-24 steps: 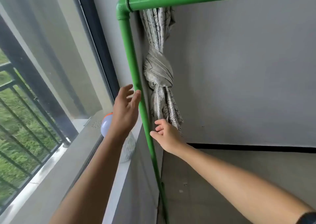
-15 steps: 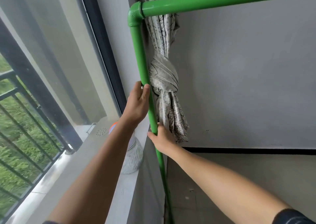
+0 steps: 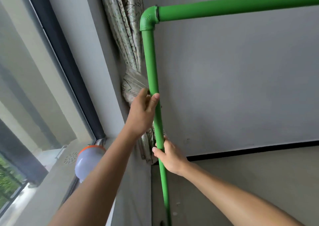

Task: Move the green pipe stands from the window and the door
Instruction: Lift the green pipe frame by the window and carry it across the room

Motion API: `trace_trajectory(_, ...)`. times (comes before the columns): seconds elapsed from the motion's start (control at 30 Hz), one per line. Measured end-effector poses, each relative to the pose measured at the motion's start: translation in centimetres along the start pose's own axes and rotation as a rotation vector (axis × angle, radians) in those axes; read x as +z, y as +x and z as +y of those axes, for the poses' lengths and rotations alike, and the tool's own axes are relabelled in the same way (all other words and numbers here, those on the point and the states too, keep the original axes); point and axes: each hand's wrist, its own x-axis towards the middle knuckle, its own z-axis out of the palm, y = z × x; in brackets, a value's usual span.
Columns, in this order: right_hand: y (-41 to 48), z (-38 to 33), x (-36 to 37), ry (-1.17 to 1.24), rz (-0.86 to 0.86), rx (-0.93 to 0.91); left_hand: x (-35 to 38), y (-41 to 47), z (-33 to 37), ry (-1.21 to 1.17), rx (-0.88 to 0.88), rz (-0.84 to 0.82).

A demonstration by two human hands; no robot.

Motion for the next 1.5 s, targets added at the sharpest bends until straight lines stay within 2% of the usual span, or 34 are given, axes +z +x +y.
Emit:
trace_trajectory(0.3,-2.1,6.7,-9.9,-0.069,0.102,0.068,10.7,1.8,3.0,-0.084,0.098,-0.156)
trace_trajectory(0.53,-2.8,12.2,-16.2,0.010,0.221,0.143,18.8,3.5,5.6,-0.199,0.145,-0.253)
trace_trajectory(0.8,-3.1,16.6,-22.6,0.033,0.408,0.209,27.1,6.8,7.8,-0.358,0.203,-0.465)
trace_trajectory(0.9,-2.9,18.8,-24.6,0.052,0.538,0.263,30.4,8.6,8.8,-0.483,0.216,-0.629)
trace_trajectory(0.97,-2.8,20.3,-25.9,0.046,0.687,0.312,32.7,9.8,9.9,-0.607,0.207,-0.783)
trace_trajectory(1.07,-2.7,22.3,-28.0,0.036,0.950,0.483,36.5,11.2,11.3,-0.690,0.236,-0.982)
trace_trajectory(1.13,-2.7,23.5,-29.6,0.050,1.063,0.563,39.0,12.2,12.2,-0.694,0.284,-1.077)
trace_trajectory(1.33,-3.4,26.7,-35.0,0.122,1.116,0.654,45.6,13.5,14.6,-0.647,0.403,-1.184)
trace_trajectory(1.5,-4.0,29.6,-39.4,0.132,1.114,0.690,50.6,13.8,16.6,-0.627,0.464,-1.174)
